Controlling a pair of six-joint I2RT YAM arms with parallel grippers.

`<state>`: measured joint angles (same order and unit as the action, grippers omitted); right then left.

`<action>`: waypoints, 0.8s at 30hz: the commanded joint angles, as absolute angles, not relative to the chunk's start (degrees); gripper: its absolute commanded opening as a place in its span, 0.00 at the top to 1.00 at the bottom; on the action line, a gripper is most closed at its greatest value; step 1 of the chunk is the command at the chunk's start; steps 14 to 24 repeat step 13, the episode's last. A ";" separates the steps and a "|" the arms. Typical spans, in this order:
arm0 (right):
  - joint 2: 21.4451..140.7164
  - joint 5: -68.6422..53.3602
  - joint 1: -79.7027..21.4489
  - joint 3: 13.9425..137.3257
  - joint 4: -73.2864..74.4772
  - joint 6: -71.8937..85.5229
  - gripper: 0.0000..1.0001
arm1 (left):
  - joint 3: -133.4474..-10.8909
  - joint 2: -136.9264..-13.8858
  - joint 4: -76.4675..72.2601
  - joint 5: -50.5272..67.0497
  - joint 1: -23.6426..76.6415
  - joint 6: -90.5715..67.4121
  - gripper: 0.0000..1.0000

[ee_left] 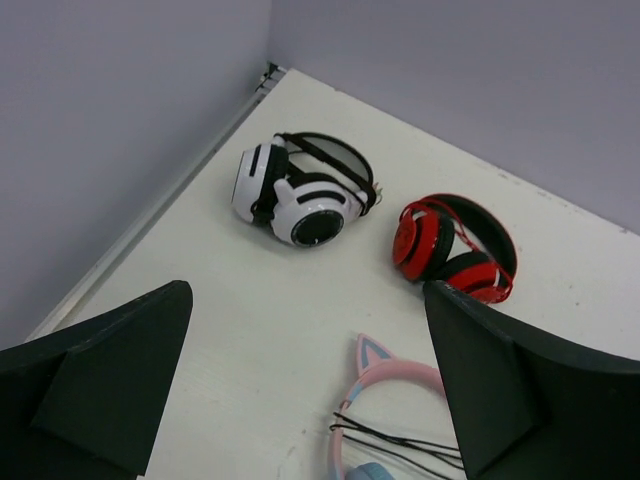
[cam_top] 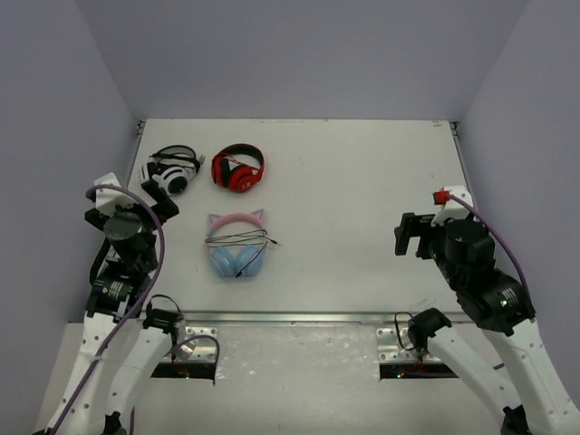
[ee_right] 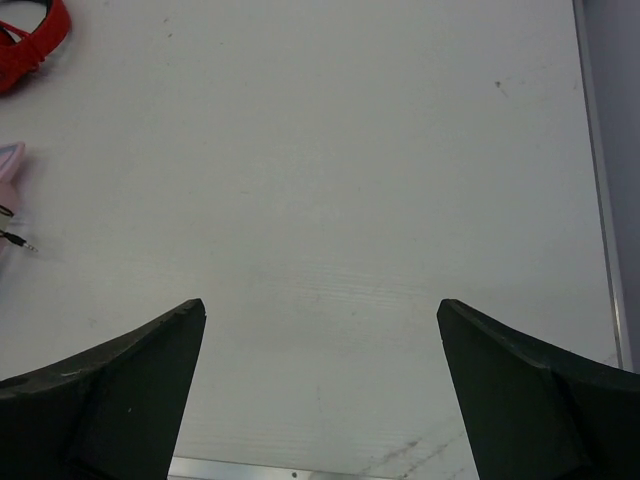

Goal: Wrap the headphones

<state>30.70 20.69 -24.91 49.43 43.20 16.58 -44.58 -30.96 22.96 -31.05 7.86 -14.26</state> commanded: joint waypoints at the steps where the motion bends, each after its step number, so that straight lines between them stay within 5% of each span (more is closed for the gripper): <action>1: 30.24 23.47 -24.96 49.75 45.43 17.49 0.01 | -40.27 -27.01 20.84 -34.18 10.63 -13.72 0.00; 24: 31.02 22.76 -25.05 49.04 44.65 18.28 0.01 | -37.97 -21.35 21.62 -41.31 15.29 -13.97 0.00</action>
